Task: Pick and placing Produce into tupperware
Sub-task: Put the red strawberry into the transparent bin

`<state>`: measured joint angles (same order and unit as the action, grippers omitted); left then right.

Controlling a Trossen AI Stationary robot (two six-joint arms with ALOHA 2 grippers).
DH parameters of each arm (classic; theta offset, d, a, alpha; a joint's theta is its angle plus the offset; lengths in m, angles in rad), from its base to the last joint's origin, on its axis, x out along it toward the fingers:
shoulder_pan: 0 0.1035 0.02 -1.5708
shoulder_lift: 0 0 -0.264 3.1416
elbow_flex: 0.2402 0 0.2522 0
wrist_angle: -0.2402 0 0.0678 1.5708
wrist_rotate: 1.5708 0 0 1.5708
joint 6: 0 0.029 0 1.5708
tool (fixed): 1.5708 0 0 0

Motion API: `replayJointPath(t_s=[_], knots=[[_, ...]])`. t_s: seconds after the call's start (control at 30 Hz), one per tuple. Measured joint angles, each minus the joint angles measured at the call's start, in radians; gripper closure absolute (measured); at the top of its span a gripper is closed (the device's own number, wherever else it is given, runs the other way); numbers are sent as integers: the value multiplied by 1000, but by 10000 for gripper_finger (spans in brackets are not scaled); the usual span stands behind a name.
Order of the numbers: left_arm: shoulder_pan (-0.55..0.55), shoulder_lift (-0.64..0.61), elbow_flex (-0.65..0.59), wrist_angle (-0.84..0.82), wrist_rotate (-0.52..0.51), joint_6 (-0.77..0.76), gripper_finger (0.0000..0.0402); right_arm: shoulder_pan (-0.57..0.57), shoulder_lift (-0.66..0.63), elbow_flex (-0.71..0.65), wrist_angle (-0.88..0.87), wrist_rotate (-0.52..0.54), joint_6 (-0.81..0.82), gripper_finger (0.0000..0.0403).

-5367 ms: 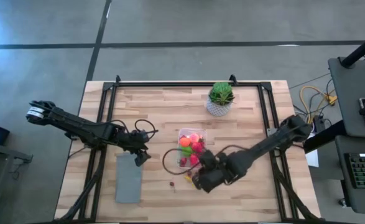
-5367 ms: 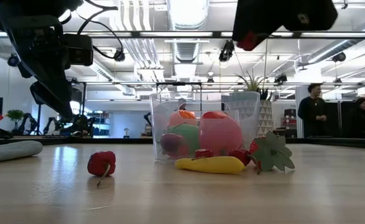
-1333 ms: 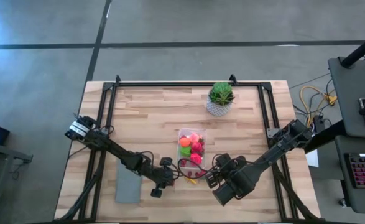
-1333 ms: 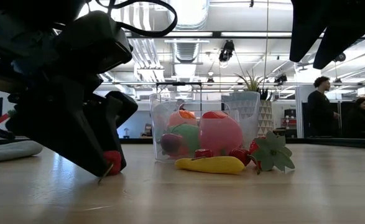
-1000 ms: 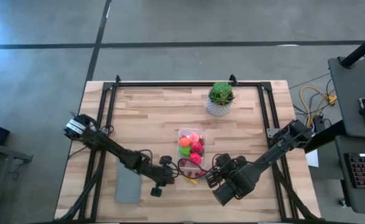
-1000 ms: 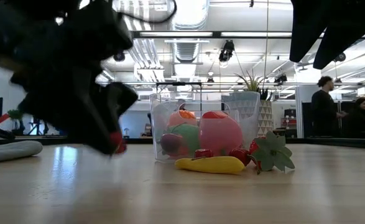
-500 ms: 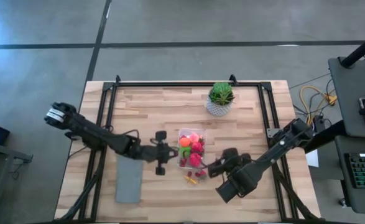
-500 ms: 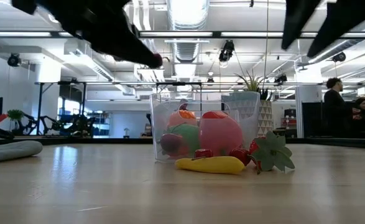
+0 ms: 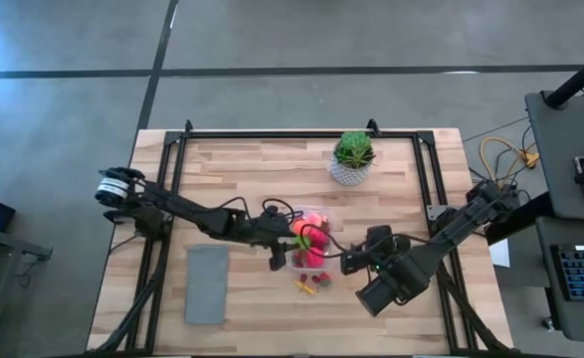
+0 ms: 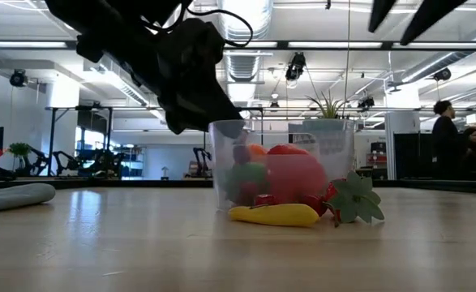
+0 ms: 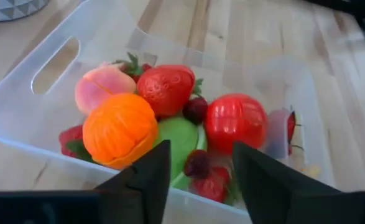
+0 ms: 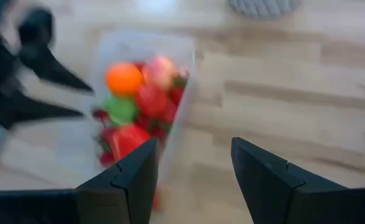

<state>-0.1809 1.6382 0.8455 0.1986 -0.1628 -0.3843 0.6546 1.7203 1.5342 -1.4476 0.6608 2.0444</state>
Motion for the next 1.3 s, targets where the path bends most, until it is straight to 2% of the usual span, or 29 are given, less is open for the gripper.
replayJointPath(t_s=[0.13,0.23,0.3,0.47,0.6,0.8,0.87,0.97,1.1,1.3], knots=[[-5,-24,-3,3,13,0,206,14,14,-1,32,-129,-135,209],[-20,-83,-2,5,12,1,188,46,22,-1,91,-145,-214,209],[-34,-126,-2,-10,11,1,183,71,26,-6,125,-160,-211,209],[-61,-235,-4,-60,2,2,182,71,31,-58,263,-318,-119,209],[-65,-305,-4,-185,-30,1,182,27,37,-145,461,-371,-112,209],[-78,-401,-8,-488,-32,-9,182,-42,69,-232,732,-418,-168,209],[-88,-427,-23,-573,-32,-47,182,-57,86,-237,734,-419,-170,209],[-107,-465,-58,-612,-32,-101,182,-78,116,-237,734,-433,-188,209],[-133,-503,-98,-605,-32,-133,182,-108,159,-231,750,-486,-226,209],[-138,-527,-133,-602,-33,-134,182,-137,176,-231,750,-459,-235,209]])
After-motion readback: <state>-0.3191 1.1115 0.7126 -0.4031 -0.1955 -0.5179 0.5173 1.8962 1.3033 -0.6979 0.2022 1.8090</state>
